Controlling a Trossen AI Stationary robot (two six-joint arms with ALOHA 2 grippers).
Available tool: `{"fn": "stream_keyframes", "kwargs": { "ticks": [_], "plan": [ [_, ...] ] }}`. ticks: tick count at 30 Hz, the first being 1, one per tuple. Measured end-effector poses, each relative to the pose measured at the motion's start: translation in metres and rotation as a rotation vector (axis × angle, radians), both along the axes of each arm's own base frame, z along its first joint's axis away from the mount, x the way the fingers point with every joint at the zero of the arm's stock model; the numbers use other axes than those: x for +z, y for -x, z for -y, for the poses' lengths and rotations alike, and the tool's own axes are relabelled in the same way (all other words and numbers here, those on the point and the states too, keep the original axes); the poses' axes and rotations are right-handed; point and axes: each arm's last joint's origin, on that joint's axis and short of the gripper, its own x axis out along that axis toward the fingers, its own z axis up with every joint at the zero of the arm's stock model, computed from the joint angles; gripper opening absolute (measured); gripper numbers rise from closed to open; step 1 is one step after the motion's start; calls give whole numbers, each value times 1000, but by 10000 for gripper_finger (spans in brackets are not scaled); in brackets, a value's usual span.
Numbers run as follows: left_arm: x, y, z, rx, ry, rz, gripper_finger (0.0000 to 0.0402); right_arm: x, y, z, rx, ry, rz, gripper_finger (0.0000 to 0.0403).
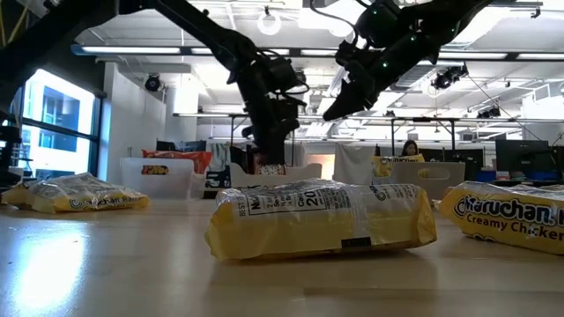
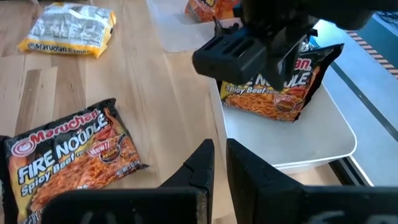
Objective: Sort Maruchan noodles
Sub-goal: Adjust the white bin
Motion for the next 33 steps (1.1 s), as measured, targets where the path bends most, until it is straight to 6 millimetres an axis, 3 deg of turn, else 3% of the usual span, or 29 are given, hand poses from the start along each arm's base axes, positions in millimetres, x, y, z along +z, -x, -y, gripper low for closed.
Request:
{"fn": "stream_keyframes", "kwargs": {
  "ticks": [6,13,15,21,28,33],
  "plan": [
    [28,-1,4,-26,-73,101,60,0,0,0,16,26,-15,23],
    [43,-14,14,-63,-134,221,58,-5,0,1,6,82,53,5],
    [42,-17,16,-72,-147,245,58,-13,2,0,5,108,107,3],
    [15,-16,26,-74,-195,380,58,-41,15,-7,-5,108,242,1],
    [12,15,57,-103,-257,524,58,-53,19,-16,6,38,247,0],
    [16,53,85,-103,-300,674,58,-52,14,-29,45,18,259,0]
  ]
}}
